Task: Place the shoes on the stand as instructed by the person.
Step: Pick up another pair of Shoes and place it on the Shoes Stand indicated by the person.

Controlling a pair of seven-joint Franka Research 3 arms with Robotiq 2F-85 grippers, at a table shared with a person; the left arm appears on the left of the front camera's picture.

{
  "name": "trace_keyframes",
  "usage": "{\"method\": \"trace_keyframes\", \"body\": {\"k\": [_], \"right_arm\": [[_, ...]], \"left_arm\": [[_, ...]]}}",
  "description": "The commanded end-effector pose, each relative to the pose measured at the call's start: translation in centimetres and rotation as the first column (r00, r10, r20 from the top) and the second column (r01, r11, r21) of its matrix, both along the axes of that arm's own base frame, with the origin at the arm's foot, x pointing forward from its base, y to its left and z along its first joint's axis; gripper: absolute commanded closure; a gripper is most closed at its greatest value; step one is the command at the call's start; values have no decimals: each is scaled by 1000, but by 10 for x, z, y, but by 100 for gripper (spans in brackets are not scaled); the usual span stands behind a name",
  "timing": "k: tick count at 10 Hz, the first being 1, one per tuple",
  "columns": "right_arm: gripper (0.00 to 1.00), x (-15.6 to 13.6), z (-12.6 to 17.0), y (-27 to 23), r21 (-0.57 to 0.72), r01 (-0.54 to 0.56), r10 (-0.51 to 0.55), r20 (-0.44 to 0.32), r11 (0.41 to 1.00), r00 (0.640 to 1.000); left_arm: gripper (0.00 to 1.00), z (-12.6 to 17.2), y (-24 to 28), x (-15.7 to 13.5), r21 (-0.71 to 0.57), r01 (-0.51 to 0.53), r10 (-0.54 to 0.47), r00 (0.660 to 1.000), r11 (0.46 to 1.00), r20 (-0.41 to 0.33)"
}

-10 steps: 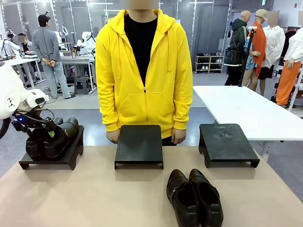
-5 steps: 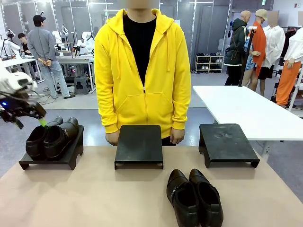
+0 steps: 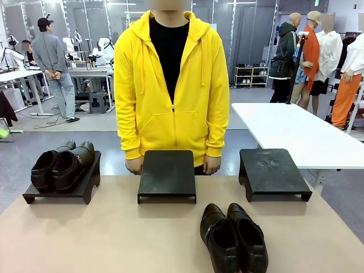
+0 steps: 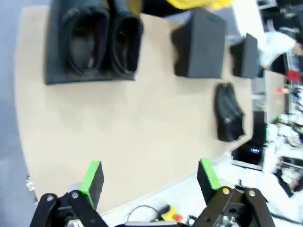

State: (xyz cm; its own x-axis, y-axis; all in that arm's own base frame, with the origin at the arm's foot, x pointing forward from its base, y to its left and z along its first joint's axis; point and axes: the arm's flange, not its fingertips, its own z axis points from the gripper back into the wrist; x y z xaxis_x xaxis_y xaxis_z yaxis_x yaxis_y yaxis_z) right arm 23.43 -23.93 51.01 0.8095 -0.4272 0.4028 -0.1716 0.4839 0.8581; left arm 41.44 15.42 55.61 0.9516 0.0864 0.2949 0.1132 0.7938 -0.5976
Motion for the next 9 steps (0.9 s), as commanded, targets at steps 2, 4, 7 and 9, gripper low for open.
{"method": "trace_keyframes", "body": {"k": [2, 4, 7, 9], "right_arm": [[0, -1, 2, -1, 4, -3, 3, 8, 1000, 1000], [0, -1, 2, -1, 4, -3, 3, 8, 1000, 1000], [0, -1, 2, -1, 4, -3, 3, 8, 1000, 1000], [0, -1, 2, -1, 4, -3, 3, 8, 1000, 1000]], "left_arm": [[0, -42, 40, -58, -315, 18, 5, 997, 949, 72], [0, -79, 57, -82, -474, 21, 18, 997, 880, 79], [0, -128, 70, -98, -654, 48, 27, 994, 755, 103], [0, -143, 69, -94, -670, 38, 30, 996, 741, 90]]}}
